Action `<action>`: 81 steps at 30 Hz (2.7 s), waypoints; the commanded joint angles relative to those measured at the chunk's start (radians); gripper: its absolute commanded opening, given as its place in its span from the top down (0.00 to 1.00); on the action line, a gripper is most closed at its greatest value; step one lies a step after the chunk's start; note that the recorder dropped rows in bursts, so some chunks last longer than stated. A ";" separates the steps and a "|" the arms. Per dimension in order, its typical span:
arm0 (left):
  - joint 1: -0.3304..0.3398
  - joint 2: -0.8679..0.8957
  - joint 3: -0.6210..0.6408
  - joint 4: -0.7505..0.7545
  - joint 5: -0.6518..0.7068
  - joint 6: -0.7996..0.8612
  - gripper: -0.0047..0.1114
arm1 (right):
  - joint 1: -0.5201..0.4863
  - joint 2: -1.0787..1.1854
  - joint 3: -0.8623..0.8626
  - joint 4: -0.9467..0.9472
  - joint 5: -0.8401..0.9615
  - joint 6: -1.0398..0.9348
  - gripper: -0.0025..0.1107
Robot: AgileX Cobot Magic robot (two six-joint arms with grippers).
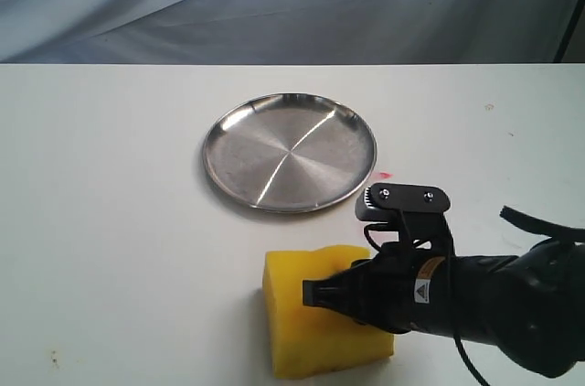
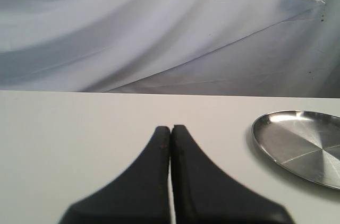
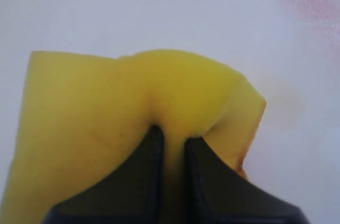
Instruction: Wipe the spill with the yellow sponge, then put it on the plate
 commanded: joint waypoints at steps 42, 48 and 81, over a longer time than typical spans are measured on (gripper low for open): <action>-0.001 -0.002 0.004 0.001 -0.004 -0.003 0.95 | -0.143 0.020 -0.007 -0.159 0.039 -0.007 0.98; -0.001 -0.002 0.004 0.001 -0.004 -0.003 0.95 | -0.256 0.020 -0.007 -0.219 0.076 -0.003 0.98; -0.001 -0.002 0.004 0.001 -0.004 -0.002 0.95 | -0.578 -0.187 -0.007 -0.254 -0.190 0.085 0.98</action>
